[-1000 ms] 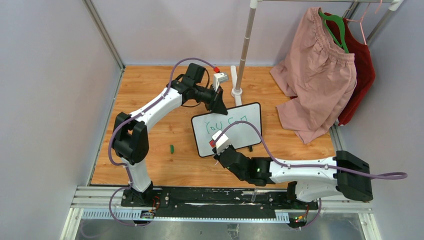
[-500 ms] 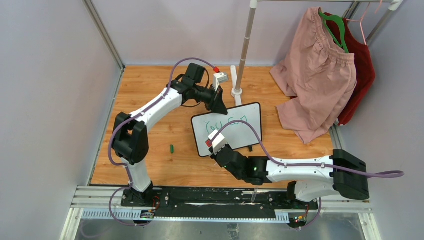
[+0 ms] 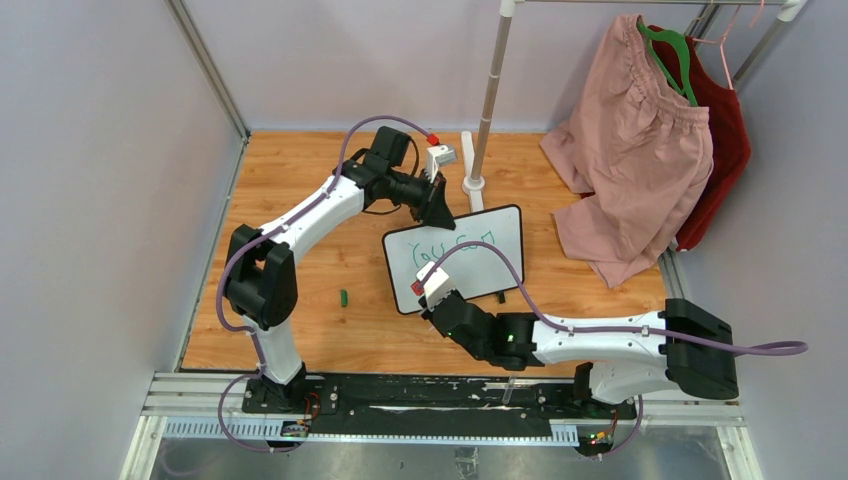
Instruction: Write a sentence on the whiteboard
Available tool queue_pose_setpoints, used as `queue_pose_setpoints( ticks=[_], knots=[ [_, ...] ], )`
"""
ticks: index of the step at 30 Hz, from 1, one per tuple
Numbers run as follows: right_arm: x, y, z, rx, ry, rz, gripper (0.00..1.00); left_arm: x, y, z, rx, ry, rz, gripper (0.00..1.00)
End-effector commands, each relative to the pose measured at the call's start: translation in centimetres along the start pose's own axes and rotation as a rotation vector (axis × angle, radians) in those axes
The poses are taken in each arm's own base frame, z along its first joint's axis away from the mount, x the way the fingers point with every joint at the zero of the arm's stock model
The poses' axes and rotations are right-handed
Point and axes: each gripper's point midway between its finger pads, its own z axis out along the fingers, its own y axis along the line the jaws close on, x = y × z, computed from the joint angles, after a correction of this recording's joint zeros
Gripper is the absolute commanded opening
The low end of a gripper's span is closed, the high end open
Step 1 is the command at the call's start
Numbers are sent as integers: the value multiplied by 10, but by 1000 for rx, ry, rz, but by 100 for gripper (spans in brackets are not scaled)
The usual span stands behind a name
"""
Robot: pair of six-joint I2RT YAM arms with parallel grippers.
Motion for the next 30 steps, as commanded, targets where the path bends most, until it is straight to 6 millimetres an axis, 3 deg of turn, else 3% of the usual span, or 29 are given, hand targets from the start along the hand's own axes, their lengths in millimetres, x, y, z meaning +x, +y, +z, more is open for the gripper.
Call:
queue_pose_setpoints(
  ticks=[1, 12, 23, 30],
  knots=[
    [13, -11, -2, 44, 39, -4, 0, -8, -12, -8, -6, -22, 19, 0],
    [15, -22, -5, 85, 46, -3, 0, -8, -13, -9, -6, -24, 22, 0],
    [-3, -38, -8, 131, 6, 12, 0, -7, -13, -9, -5, -24, 18, 0],
    [-14, -28, -18, 28, -63, 49, 0, -8, -12, -8, -6, -23, 15, 0]
  ],
)
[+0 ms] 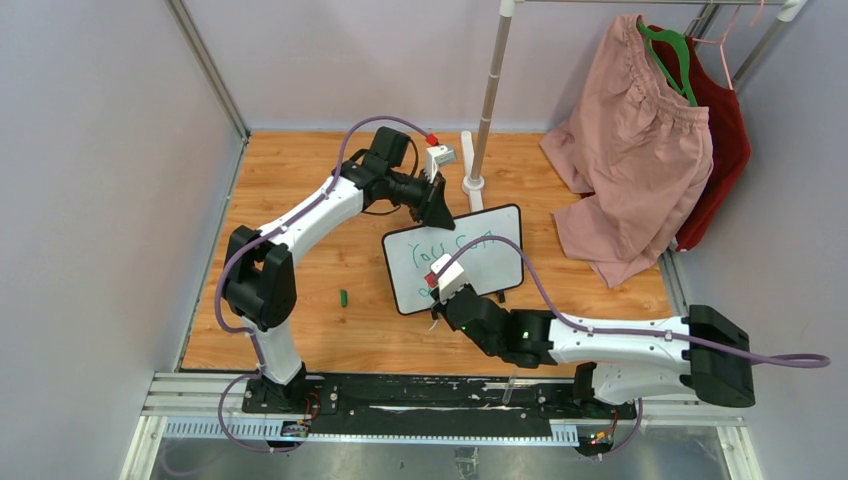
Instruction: Write a sentence on the whiteboard
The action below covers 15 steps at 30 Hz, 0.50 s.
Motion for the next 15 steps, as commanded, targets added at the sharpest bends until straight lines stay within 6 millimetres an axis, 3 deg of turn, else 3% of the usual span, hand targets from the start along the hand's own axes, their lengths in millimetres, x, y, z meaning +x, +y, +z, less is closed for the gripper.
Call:
queue_pose_setpoints(
  ticks=[1, 15],
  knots=[
    [-12, -6, -10, -36, -70, 36, 0, -8, -11, -7, 0, -22, 18, 0],
    [-3, -12, -9, -4, -51, 31, 0, -8, -10, -7, -2, -21, 18, 0]
  ],
)
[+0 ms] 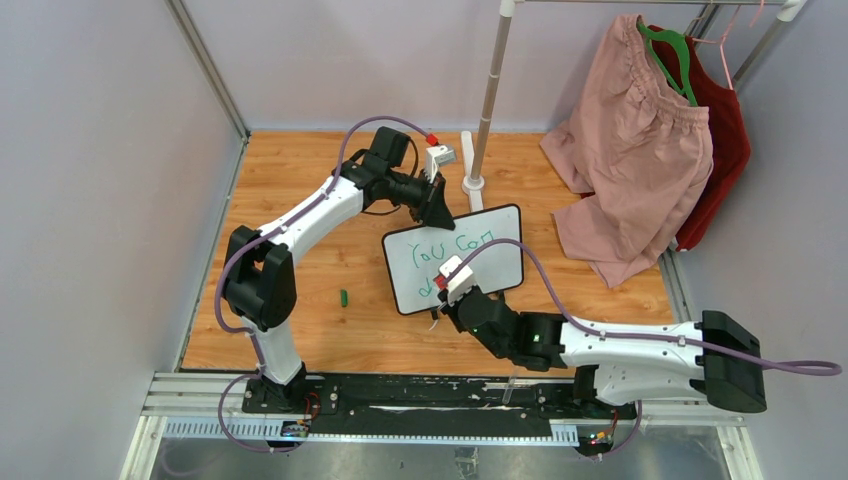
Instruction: Write a sentence on the whiteboard
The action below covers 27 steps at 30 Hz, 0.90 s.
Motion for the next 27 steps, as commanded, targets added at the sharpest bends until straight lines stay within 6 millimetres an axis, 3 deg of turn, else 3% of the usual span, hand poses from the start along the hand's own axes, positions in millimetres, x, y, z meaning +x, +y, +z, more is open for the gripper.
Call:
queue_pose_setpoints(
  ticks=[1, 16, 27],
  knots=[
    [1, -4, 5, 31, 5, 0, 0, -8, -10, -6, -1, -21, 21, 0],
    [6, -9, 12, 74, 34, -3, 0, -9, -12, -8, 1, -25, 21, 0],
    [24, -9, 12, 76, 87, -6, 0, -11, -13, -9, 1, -28, 26, 0]
  ],
)
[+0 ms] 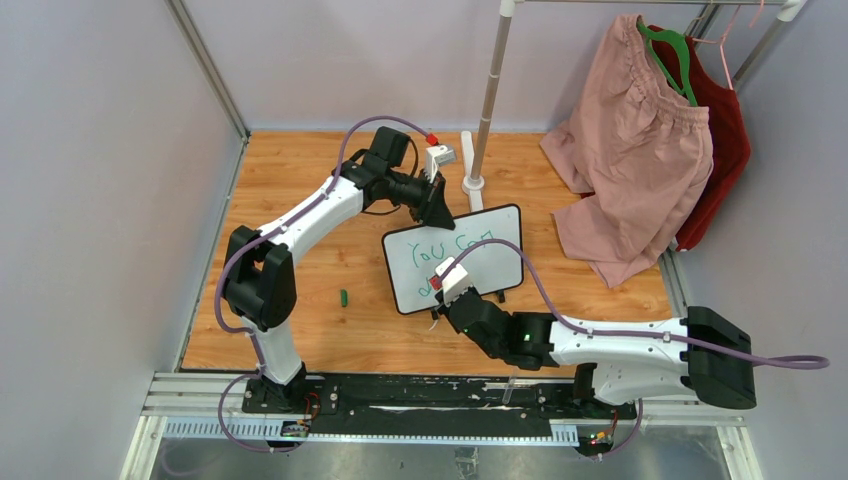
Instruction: Write a sentence on the whiteboard
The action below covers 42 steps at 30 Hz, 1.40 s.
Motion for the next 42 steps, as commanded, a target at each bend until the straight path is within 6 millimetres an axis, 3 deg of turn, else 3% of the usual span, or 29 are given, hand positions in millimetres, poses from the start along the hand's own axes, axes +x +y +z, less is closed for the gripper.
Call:
queue_pose_setpoints(
  ticks=[1, 10, 21, 30, 42],
  knots=[
    [7, -9, 1, 42, 31, 12, 0, -10, -13, -9, 2, -26, 23, 0],
    [11, -25, -3, 95, 43, 23, 0, -10, -14, -9, 3, -26, 22, 0],
    [-13, -32, -4, 114, -4, 27, 0, -9, -14, -9, 4, -26, 21, 0],
    [-26, -27, -2, 95, -24, 28, 0, -8, -15, -8, 4, -26, 19, 0],
    [-24, -11, 2, 21, -14, 33, 0, -8, -14, -8, 3, -28, 19, 0]
  ],
)
